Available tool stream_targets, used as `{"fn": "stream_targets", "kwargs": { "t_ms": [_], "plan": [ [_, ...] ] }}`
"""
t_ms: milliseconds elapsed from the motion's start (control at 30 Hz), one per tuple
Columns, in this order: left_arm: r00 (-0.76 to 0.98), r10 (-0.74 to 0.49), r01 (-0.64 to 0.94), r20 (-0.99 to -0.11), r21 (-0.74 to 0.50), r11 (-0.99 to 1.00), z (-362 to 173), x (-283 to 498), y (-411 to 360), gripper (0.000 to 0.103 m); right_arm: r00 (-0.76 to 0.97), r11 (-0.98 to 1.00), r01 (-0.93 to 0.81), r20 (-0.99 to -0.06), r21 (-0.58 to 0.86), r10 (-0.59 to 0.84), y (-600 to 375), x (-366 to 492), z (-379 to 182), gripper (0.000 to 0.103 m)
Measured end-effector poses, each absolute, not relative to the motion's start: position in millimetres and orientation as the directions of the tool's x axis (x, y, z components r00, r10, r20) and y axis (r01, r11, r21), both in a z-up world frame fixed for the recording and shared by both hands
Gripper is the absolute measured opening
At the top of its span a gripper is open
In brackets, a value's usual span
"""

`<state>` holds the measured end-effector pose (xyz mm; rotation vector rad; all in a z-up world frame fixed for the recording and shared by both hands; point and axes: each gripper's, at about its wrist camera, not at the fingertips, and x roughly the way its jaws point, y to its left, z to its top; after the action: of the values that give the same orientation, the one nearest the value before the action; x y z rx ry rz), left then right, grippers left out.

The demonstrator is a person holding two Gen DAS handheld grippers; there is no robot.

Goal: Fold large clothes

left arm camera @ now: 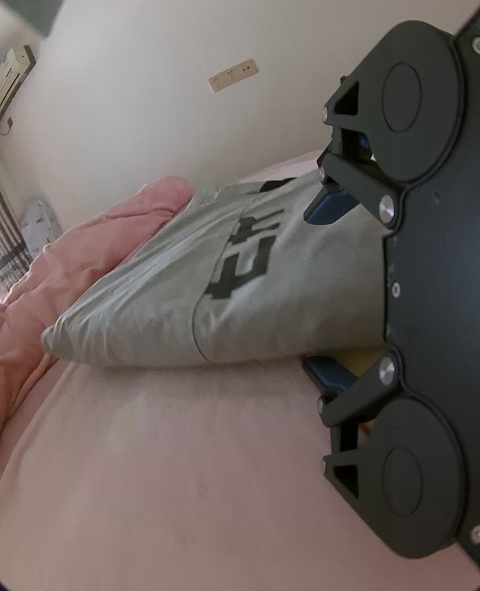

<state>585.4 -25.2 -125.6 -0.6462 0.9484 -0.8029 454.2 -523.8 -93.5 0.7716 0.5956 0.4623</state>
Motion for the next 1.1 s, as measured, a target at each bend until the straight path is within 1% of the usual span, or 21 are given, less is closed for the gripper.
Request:
{"fn": "stream_targets", "kwargs": {
  "t_ms": [167,300,533,567,600,667,700,767,800,833,867,900,933,967,1000,1067,1100],
  "plan": [
    [0.325,-0.822,0.353,-0.467,-0.746,0.564,-121.8,597.2,-44.5,0.088,0.713,0.639,-0.213,-0.330,0.739,0.619,-514.3,473.5,-89.2,0.088],
    [0.312,-0.830,0.375,-0.461,-0.743,0.554,-119.5,606.0,-49.5,0.088,0.683,0.652,-0.265,-0.339,0.710,0.647,-507.0,483.5,-85.0,0.093],
    [0.314,-0.830,0.416,-0.460,-0.720,0.556,-118.1,617.1,-59.0,0.089,0.677,0.640,-0.283,-0.324,0.715,0.661,-503.5,493.4,-83.4,0.094],
    [0.317,-0.829,0.419,-0.460,-0.717,0.558,-117.7,614.0,-57.7,0.088,0.682,0.645,-0.275,-0.328,0.713,0.654,-503.1,491.6,-83.1,0.093],
    [0.321,-0.826,0.423,-0.464,-0.710,0.563,-117.2,612.8,-59.5,0.088,0.689,0.651,-0.261,-0.334,0.713,0.643,-503.1,491.8,-83.6,0.090],
    [0.336,-0.811,0.432,-0.480,-0.686,0.585,-114.2,607.2,-63.9,0.086,0.706,0.674,-0.205,-0.370,0.710,0.604,-502.2,490.4,-84.7,0.069],
    [0.351,-0.797,0.436,-0.491,-0.668,0.603,-113.6,603.9,-68.3,0.082,0.711,0.676,-0.190,-0.375,0.712,0.594,-502.7,489.4,-84.7,0.066],
    [0.389,-0.749,0.455,-0.536,-0.595,0.662,-108.1,596.6,-75.7,0.072,0.721,0.676,-0.153,-0.386,0.721,0.575,-502.5,486.4,-84.5,0.053],
    [0.404,-0.733,0.465,-0.548,-0.567,0.680,-104.8,592.6,-78.8,0.068,0.727,0.676,-0.145,-0.385,0.723,0.568,-501.8,484.4,-83.4,0.050],
    [0.414,-0.722,0.470,-0.554,-0.549,0.691,-102.2,589.9,-79.9,0.065,0.733,0.678,-0.143,-0.383,0.721,0.562,-501.3,481.8,-81.7,0.046],
    [0.420,-0.715,0.476,-0.559,-0.535,0.698,-100.6,588.2,-80.4,0.058,0.738,0.681,-0.145,-0.380,0.718,0.558,-498.7,479.7,-78.4,0.040],
    [0.424,-0.714,0.485,-0.557,-0.527,0.698,-97.1,585.7,-79.7,0.051,0.743,0.679,-0.148,-0.372,0.719,0.556,-496.5,477.0,-74.6,0.037],
    [0.427,-0.715,0.497,-0.554,-0.516,0.697,-92.7,583.6,-79.6,0.047,0.748,0.677,-0.148,-0.366,0.721,0.553,-495.4,474.8,-71.5,0.032],
    [0.430,-0.716,0.505,-0.550,-0.511,0.696,-88.7,581.9,-78.8,0.040,0.756,0.680,-0.145,-0.363,0.719,0.545,-493.1,471.5,-66.8,0.029],
    [0.430,-0.720,0.510,-0.545,-0.512,0.692,-84.1,580.2,-76.4,0.036,0.764,0.690,-0.142,-0.365,0.710,0.533,-489.3,467.9,-60.9,0.028],
    [0.434,-0.721,0.516,-0.540,-0.508,0.690,-73.2,575.5,-72.1,0.032,0.775,0.707,-0.146,-0.363,0.692,0.516,-479.3,460.9,-47.8,0.024],
    [0.446,-0.716,0.520,-0.537,-0.496,0.695,-64.7,570.8,-69.0,0.032,0.779,0.710,-0.152,-0.359,0.688,0.514,-473.9,458.2,-42.0,0.023]
  ]
}}
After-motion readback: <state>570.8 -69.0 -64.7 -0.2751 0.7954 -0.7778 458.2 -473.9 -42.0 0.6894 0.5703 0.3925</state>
